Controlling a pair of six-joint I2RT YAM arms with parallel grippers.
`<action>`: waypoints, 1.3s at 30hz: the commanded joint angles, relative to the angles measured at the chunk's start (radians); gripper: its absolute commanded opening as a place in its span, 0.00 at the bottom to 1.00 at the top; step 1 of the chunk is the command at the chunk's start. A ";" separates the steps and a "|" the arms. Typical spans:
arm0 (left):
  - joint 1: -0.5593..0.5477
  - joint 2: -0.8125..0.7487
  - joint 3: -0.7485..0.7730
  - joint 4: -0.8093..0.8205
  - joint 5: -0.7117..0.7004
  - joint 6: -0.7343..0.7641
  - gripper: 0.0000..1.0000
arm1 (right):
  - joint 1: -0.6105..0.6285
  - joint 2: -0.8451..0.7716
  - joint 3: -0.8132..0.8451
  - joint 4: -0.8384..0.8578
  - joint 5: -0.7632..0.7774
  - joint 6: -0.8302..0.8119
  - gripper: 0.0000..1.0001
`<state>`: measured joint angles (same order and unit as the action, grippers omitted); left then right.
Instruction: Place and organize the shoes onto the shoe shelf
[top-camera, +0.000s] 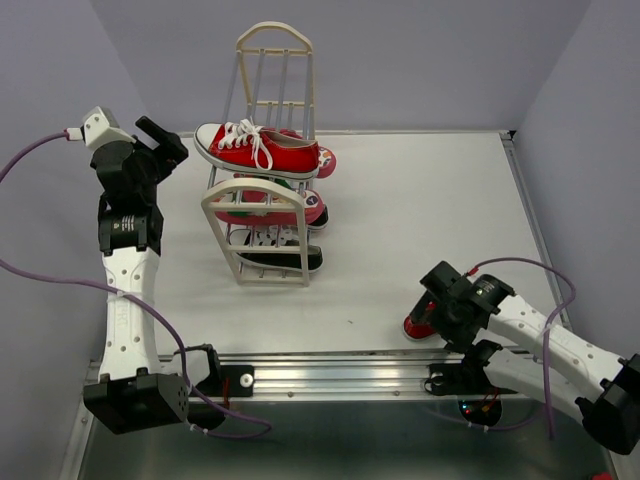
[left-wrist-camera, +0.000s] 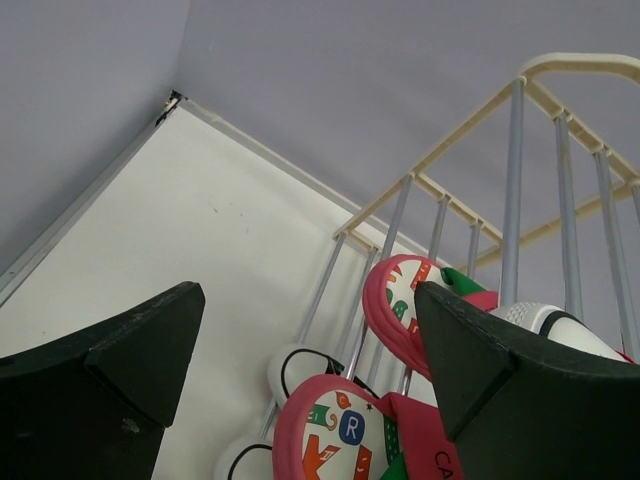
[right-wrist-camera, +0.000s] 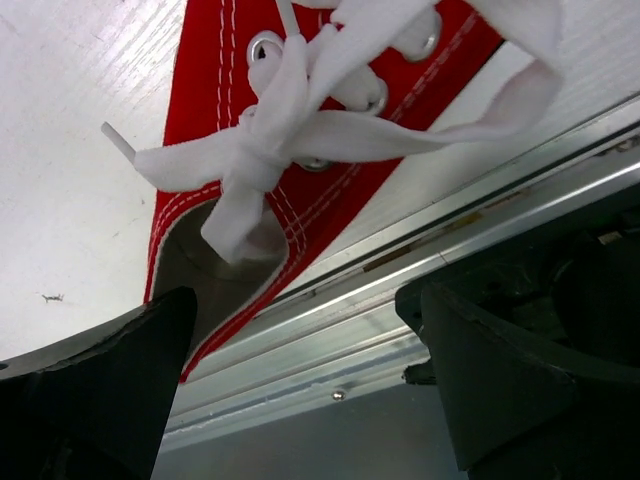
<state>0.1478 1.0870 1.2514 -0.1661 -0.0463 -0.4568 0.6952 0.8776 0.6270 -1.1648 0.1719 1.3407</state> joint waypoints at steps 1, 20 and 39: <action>0.003 0.005 0.017 0.050 0.022 0.017 0.99 | 0.004 0.012 -0.053 0.166 -0.041 0.020 0.99; 0.003 0.022 0.016 0.057 0.026 0.020 0.99 | 0.004 0.061 0.215 0.102 0.190 -0.349 0.01; 0.003 0.044 0.034 0.053 0.022 0.030 0.99 | -0.005 0.702 1.391 0.791 0.495 -1.675 0.01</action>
<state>0.1478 1.1336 1.2514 -0.1608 -0.0265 -0.4519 0.6895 1.5375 1.8053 -0.6182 0.6559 -0.0975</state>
